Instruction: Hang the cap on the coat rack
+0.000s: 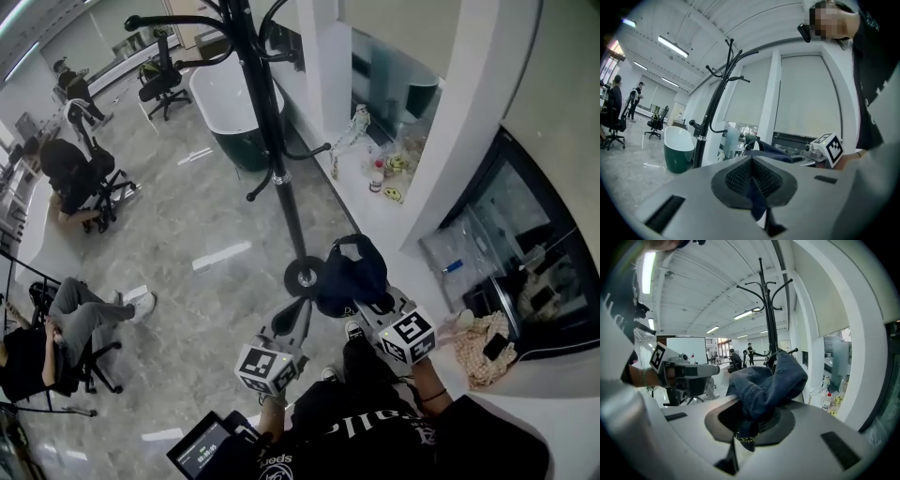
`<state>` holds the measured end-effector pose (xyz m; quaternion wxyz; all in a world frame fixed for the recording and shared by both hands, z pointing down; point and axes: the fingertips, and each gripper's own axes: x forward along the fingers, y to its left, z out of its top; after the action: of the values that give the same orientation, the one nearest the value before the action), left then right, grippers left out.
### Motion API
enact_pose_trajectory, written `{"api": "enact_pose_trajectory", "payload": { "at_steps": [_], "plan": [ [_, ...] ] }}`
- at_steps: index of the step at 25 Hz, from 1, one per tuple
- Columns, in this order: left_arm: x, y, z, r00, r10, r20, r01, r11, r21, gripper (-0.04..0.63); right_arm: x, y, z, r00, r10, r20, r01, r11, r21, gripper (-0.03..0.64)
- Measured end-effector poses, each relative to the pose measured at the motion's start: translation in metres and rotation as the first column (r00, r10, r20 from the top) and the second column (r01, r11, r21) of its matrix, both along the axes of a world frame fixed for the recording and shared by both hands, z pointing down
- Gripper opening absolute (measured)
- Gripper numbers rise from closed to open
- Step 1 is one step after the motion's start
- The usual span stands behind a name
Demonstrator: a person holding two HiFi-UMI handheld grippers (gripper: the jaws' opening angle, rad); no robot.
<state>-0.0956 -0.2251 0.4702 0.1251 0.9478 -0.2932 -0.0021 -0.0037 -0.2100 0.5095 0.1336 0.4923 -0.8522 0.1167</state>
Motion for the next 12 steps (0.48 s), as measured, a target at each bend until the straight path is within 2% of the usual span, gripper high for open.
{"api": "enact_pose_trajectory", "payload": {
  "at_steps": [6,12],
  "plan": [
    [0.010,-0.045,-0.001,0.998,-0.056,0.008,0.056,0.998,-0.002,-0.002,0.032,-0.059,-0.006,1.000,-0.003,0.002,0.003,1.000,0.023,0.043],
    [0.026,-0.096,-0.011,0.993,-0.120,-0.001,0.120,0.993,0.014,-0.002,0.058,-0.125,-0.018,0.998,-0.053,-0.015,0.053,0.998,0.043,0.043]
  ]
}}
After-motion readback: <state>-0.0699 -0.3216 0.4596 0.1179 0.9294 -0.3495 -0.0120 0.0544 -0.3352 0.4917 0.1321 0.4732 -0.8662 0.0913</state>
